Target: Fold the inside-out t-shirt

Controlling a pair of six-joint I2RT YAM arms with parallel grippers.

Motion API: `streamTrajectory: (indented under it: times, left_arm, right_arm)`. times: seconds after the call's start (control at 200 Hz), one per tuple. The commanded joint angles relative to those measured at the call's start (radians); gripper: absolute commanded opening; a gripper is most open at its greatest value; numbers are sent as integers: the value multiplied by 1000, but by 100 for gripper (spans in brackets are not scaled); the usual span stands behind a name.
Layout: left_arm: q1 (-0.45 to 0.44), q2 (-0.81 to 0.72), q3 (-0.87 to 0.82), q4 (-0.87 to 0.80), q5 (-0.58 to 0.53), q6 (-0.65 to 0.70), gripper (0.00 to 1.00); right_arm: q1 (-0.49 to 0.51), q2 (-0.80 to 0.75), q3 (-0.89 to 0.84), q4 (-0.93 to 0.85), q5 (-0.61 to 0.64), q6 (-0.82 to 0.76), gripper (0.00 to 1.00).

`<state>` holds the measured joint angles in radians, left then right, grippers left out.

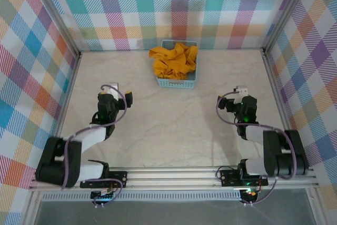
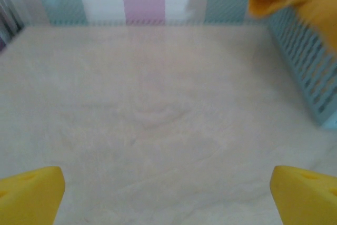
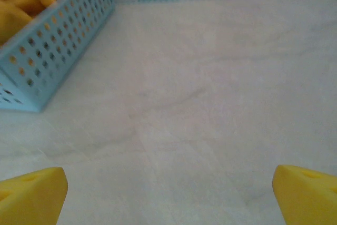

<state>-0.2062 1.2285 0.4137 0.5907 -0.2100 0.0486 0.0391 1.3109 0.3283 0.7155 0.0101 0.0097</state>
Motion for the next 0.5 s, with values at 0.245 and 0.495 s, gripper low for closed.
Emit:
streamTrajectory:
  times: [0.245,0.495]
  left_arm:
    - [-61,-355,259,-711,-316,-504,100]
    - [-31,-257,449,-1157,-366,-739,100]
  right_arm:
    - [12,-446,328,-764,132,425,100]
    - [-16,-391,423,-852,-11,453,100]
